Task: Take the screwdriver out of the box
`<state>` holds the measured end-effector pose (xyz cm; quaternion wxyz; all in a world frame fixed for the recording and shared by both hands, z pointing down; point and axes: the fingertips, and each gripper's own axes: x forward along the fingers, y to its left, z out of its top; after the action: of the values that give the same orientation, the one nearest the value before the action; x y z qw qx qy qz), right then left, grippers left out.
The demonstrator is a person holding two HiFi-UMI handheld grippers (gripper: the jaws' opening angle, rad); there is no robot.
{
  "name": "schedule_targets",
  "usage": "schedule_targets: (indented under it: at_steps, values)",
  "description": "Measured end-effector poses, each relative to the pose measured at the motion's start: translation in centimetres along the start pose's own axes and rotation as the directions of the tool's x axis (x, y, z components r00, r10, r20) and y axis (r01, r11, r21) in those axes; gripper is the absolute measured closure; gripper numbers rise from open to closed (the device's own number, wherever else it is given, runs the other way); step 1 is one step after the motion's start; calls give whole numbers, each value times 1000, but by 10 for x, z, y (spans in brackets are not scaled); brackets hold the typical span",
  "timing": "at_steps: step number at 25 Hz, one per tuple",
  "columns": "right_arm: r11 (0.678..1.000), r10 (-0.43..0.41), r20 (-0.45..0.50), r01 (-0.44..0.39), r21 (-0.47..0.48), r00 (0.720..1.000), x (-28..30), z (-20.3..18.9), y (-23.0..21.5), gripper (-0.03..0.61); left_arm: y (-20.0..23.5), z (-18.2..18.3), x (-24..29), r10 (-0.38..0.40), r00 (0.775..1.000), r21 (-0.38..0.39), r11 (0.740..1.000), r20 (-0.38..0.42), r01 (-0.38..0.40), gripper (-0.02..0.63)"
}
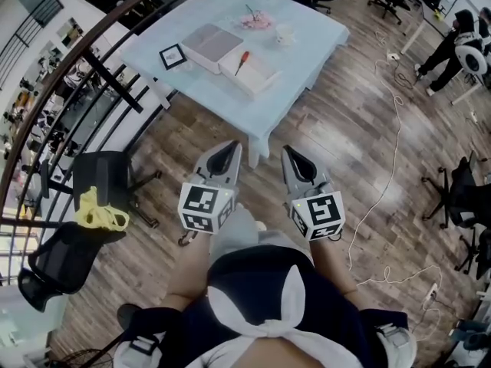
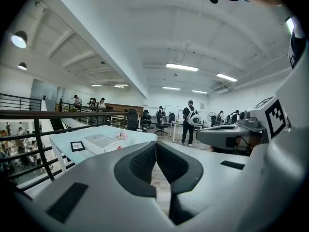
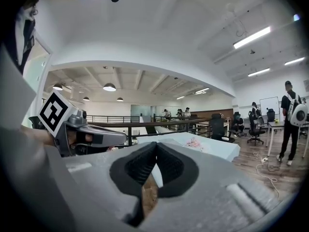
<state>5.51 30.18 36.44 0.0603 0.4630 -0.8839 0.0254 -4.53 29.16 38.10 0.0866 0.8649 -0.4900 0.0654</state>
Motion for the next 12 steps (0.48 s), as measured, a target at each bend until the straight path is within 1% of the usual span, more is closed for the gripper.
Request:
schedule_targets:
  at_steps: [5, 12]
  values:
    - [1000, -7, -5, 7, 17, 1000, 17, -4, -23, 580, 8, -4, 24, -3, 1000, -2, 1000, -22, 3, 595]
    - [1000, 9, -26, -9, 7, 1000, 81, -3, -54, 580, 54, 1, 81, 4, 999, -24, 1000, -34, -5, 595]
